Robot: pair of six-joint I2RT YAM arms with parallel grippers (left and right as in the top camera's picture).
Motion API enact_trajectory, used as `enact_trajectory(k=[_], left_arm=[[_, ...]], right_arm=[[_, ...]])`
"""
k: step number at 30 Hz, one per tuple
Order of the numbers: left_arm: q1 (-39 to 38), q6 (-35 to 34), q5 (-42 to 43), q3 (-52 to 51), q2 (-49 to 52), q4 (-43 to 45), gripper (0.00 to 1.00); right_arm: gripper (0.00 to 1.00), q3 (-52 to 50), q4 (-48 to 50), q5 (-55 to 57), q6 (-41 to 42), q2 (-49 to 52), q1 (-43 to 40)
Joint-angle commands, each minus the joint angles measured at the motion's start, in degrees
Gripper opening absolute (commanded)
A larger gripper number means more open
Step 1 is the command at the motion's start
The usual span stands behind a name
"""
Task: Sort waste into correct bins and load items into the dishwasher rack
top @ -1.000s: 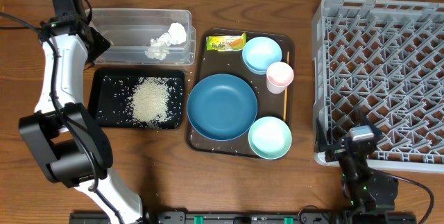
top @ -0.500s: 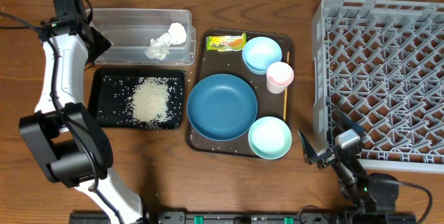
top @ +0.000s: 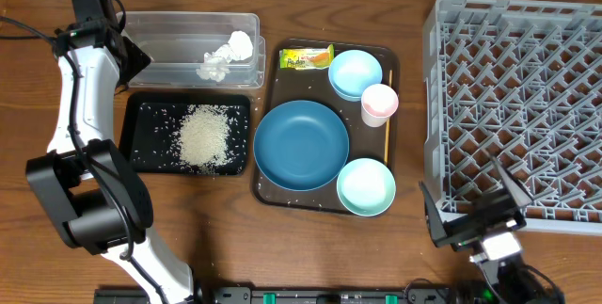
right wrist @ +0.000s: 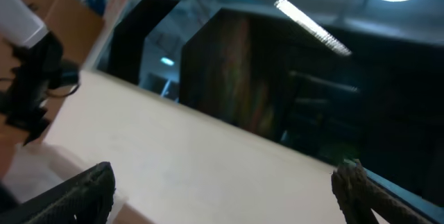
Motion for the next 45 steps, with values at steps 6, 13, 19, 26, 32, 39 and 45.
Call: enact_trajectory(k=[6, 13, 19, 26, 32, 39, 45], left_arm=[[0.09, -0.57, -0.35, 0.02, 0.50, -0.15, 0.95], [0.09, -0.55, -0.35, 0.02, 0.50, -0.15, 0.95], [0.09, -0.55, -0.35, 0.02, 0.50, -0.15, 0.96], [0.09, -0.57, -0.35, 0.02, 0.50, -0.15, 0.95], [0.09, -0.55, -0.35, 0.02, 0.50, -0.15, 0.95], [0.09, -0.55, -0.35, 0.02, 0.50, -0.15, 0.95], [0.09, -0.57, -0.35, 0.02, 0.50, -0.17, 0.95]], right_arm=[[0.99, 11.41, 0.26, -0.37, 2.40, 14.67, 0.50], [0.99, 35.06, -3.67, -23.67, 2.58, 44.13, 0.66], [0.99, 62.55, -25.46, -43.36, 4.13, 70.62, 5.60], [0.99, 76.50, -40.39, -45.18, 2.73, 89.70, 16.81], [0.99, 76.46, -42.45, -46.64, 8.13, 99.06, 25.68], [0.99, 76.50, -43.63, -23.91, 11.82, 101.57, 32.83], [0.99, 80.74, -62.75, 19.65, 7.26, 101.57, 42.42]])
